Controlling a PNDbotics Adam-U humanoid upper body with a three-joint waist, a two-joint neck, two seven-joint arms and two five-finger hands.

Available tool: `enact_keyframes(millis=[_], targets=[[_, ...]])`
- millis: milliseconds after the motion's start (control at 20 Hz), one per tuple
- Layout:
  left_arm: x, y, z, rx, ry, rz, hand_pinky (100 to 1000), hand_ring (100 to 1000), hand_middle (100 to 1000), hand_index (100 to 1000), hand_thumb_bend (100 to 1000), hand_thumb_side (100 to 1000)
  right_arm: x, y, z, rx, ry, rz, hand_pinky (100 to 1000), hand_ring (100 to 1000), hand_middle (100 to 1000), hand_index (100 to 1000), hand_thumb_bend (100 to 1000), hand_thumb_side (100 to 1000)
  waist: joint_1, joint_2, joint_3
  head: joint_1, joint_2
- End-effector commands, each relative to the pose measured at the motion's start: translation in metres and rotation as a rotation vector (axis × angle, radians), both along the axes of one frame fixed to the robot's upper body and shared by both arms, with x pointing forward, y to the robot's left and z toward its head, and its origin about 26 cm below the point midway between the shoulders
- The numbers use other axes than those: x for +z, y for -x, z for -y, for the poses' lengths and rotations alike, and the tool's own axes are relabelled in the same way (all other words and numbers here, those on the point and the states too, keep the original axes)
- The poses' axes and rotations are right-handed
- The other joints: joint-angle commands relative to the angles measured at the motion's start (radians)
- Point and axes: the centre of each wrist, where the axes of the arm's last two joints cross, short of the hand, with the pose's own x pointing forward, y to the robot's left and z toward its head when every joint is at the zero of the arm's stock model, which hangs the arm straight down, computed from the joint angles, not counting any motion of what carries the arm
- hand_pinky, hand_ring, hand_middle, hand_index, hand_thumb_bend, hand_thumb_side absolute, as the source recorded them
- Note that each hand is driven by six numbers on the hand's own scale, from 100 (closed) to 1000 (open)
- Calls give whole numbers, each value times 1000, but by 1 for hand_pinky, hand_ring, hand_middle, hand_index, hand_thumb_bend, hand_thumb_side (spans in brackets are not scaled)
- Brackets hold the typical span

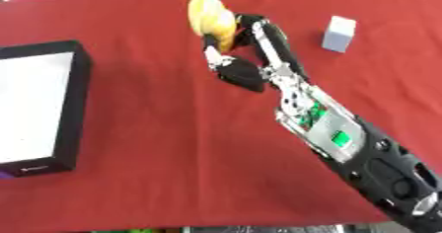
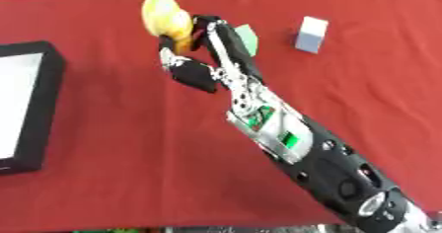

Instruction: Pick up the objects with one hand, pass them to the other hand, and then place them into the box on the other side of the table.

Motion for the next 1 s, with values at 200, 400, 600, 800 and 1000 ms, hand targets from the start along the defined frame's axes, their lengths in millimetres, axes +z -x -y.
enact_keyframes(millis=[200, 400, 600, 800, 1000], targets=[[9, 6, 2, 97, -140, -48, 838, 818, 777, 822, 133, 810, 3, 3, -13, 46, 32, 53, 752, 609, 619, 657, 100, 409, 3, -26, 6, 12, 8], [9, 7, 6, 151, -194, -53, 846, 825, 782, 830, 193, 787, 1, 5, -21, 84, 42, 62, 751, 608, 618, 656, 100, 403, 6, -26, 9, 21, 11], [7, 7, 10, 184, -237, -48, 850, 829, 787, 833, 212, 773, -2, 8, -27, 122, 63, 61, 752, 608, 617, 655, 100, 399, 9, -26, 11, 26, 9], [4, 6, 15, 209, -262, -67, 854, 834, 792, 835, 233, 773, -2, 10, -34, 156, 83, 64, 752, 609, 618, 655, 100, 390, 11, -25, 11, 25, 10], [0, 0, 19, 216, -291, -102, 862, 841, 783, 840, 269, 781, -2, 11, -36, 168, 98, 77, 753, 611, 618, 654, 100, 382, 13, -24, 9, 27, 10]])
